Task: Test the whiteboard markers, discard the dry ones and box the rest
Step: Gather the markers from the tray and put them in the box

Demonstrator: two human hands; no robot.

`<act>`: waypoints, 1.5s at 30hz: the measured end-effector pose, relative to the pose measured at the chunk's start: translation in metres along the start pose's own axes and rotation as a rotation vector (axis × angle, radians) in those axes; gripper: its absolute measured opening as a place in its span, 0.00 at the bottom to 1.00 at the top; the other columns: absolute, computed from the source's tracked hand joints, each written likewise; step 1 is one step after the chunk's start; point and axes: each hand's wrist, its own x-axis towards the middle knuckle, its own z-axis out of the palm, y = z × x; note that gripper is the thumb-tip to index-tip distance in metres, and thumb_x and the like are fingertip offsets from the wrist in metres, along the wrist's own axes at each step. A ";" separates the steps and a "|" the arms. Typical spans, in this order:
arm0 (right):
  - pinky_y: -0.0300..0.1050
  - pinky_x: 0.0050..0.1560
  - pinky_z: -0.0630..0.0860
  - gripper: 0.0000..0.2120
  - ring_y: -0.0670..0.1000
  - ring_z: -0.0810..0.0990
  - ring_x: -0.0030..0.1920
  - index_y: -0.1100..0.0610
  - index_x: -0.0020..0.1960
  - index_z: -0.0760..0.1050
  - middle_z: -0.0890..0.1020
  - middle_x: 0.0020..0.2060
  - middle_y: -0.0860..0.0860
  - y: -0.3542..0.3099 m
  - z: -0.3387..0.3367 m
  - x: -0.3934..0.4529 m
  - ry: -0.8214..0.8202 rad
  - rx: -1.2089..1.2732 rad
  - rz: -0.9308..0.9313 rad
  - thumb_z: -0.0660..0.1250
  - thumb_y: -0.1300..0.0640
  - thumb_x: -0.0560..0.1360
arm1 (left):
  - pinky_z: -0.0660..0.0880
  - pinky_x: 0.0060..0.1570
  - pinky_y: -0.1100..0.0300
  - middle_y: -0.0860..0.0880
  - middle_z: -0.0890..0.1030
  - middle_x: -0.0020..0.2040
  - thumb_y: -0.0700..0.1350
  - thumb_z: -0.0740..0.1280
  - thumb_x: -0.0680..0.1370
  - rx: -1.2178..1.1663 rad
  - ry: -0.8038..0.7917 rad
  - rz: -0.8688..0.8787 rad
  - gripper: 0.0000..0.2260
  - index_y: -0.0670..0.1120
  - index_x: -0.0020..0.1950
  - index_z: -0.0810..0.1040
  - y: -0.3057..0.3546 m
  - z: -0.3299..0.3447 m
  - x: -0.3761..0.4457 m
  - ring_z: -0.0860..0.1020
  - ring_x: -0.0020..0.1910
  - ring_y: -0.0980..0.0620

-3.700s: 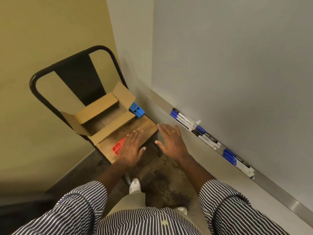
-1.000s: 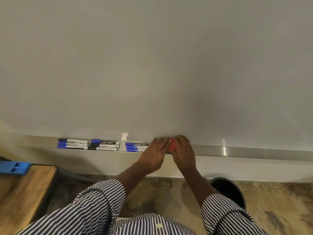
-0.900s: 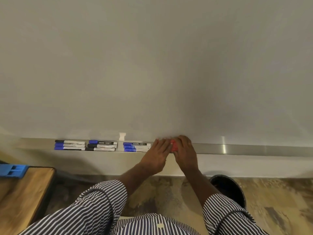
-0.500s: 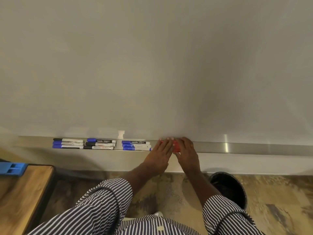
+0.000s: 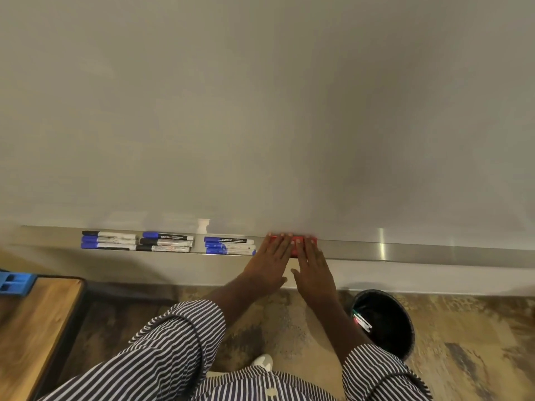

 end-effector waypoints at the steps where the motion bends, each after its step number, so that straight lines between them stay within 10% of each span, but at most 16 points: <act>1: 0.56 0.79 0.55 0.42 0.61 0.54 0.81 0.62 0.82 0.54 0.57 0.81 0.61 0.000 -0.002 -0.002 -0.008 -0.002 0.001 0.71 0.48 0.77 | 0.36 0.78 0.41 0.41 0.41 0.82 0.57 0.63 0.81 0.006 -0.007 0.002 0.43 0.41 0.80 0.37 -0.001 -0.001 0.000 0.39 0.81 0.41; 16: 0.60 0.76 0.66 0.34 0.60 0.68 0.76 0.61 0.77 0.66 0.71 0.75 0.59 -0.051 -0.030 0.018 0.046 0.055 -0.026 0.56 0.38 0.81 | 0.37 0.80 0.47 0.46 0.38 0.82 0.61 0.49 0.85 -0.106 0.105 -0.045 0.33 0.45 0.83 0.41 -0.049 -0.010 -0.044 0.36 0.81 0.47; 21: 0.59 0.76 0.65 0.32 0.58 0.67 0.77 0.59 0.78 0.66 0.70 0.76 0.57 -0.113 -0.033 0.037 -0.003 0.117 -0.179 0.55 0.39 0.82 | 0.49 0.79 0.45 0.42 0.54 0.83 0.58 0.53 0.84 -0.130 0.205 -0.085 0.32 0.41 0.82 0.55 -0.102 -0.011 -0.086 0.51 0.82 0.44; 39: 0.55 0.79 0.57 0.38 0.57 0.55 0.81 0.57 0.82 0.54 0.58 0.81 0.56 -0.371 -0.022 0.112 -0.194 0.054 -0.629 0.49 0.34 0.81 | 0.31 0.76 0.55 0.47 0.38 0.82 0.61 0.48 0.85 -0.375 0.170 -0.863 0.33 0.46 0.83 0.42 -0.246 0.032 -0.323 0.40 0.81 0.48; 45: 0.52 0.80 0.50 0.36 0.57 0.53 0.82 0.56 0.83 0.51 0.56 0.82 0.56 -0.464 -0.015 0.120 -0.264 0.105 -0.735 0.50 0.37 0.82 | 0.39 0.79 0.52 0.46 0.44 0.83 0.59 0.52 0.84 -0.501 0.274 -1.036 0.33 0.44 0.83 0.46 -0.270 0.039 -0.384 0.41 0.80 0.50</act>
